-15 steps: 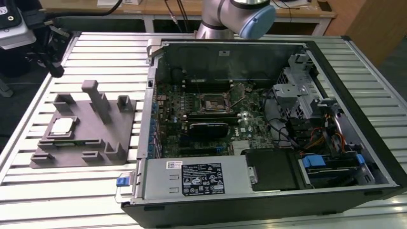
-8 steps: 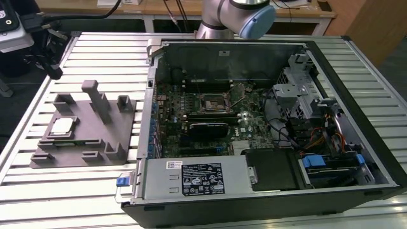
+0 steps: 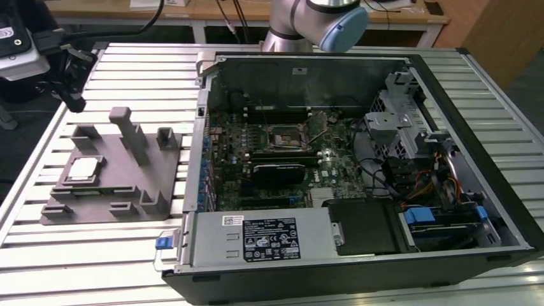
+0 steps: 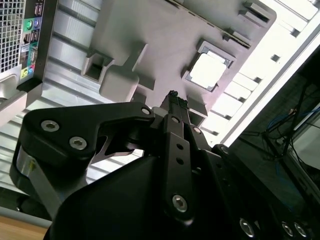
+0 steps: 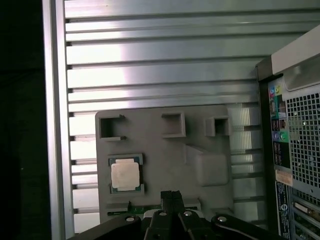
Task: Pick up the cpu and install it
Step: 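Reach for the cpu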
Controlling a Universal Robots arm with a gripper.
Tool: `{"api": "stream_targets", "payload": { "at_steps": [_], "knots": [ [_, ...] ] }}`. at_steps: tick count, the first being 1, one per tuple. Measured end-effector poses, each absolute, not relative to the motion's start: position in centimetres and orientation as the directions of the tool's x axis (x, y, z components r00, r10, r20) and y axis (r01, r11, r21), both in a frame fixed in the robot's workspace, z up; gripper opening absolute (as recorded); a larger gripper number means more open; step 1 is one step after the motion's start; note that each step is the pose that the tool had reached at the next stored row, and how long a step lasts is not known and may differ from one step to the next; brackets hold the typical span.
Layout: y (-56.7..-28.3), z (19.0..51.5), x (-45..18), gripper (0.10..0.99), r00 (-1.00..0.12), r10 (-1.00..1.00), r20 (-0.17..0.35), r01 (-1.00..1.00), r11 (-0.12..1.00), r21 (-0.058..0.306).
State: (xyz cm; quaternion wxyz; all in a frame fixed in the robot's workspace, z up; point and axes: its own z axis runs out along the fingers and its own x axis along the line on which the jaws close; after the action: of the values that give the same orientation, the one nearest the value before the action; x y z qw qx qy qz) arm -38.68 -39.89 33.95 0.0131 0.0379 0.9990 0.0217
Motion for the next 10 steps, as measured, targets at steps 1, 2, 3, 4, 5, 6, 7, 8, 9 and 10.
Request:
{"api": "stream_targets", "payload": {
  "at_steps": [1, 2, 3, 4, 5, 6, 7, 8, 9, 10],
  "knots": [
    [-39.9, 33.8, -38.7, 0.106, -0.997, 0.076, -0.025, 0.075, 0.996, 0.044],
    [-39.9, 33.6, -38.8, 0.106, -0.997, 0.076, -0.025, 0.075, 0.996, 0.044],
    [-39.9, 33.5, -38.8, 0.106, -0.997, 0.076, -0.025, 0.075, 0.996, 0.044],
    [-39.9, 33.4, -38.9, 0.106, -0.997, 0.076, -0.025, 0.075, 0.996, 0.044],
    [-39.9, 33.2, -38.9, 0.106, -0.997, 0.076, -0.025, 0.075, 0.996, 0.044],
    [-39.9, 33.1, -39.0, 0.106, -0.997, 0.076, -0.025, 0.075, 0.996, 0.044],
    [-39.9, 32.9, -39.0, 0.106, -0.997, 0.076, -0.025, 0.075, 0.996, 0.044],
    [-39.9, 32.8, -39.1, 0.106, -0.997, 0.076, -0.024, 0.075, 0.996, 0.044],
    [-39.9, 32.7, -39.2, 0.106, -0.997, 0.076, -0.025, 0.075, 0.996, 0.044],
    [-39.9, 32.6, -39.2, 0.106, -0.997, 0.076, -0.025, 0.075, 0.996, 0.044]
  ]
}}
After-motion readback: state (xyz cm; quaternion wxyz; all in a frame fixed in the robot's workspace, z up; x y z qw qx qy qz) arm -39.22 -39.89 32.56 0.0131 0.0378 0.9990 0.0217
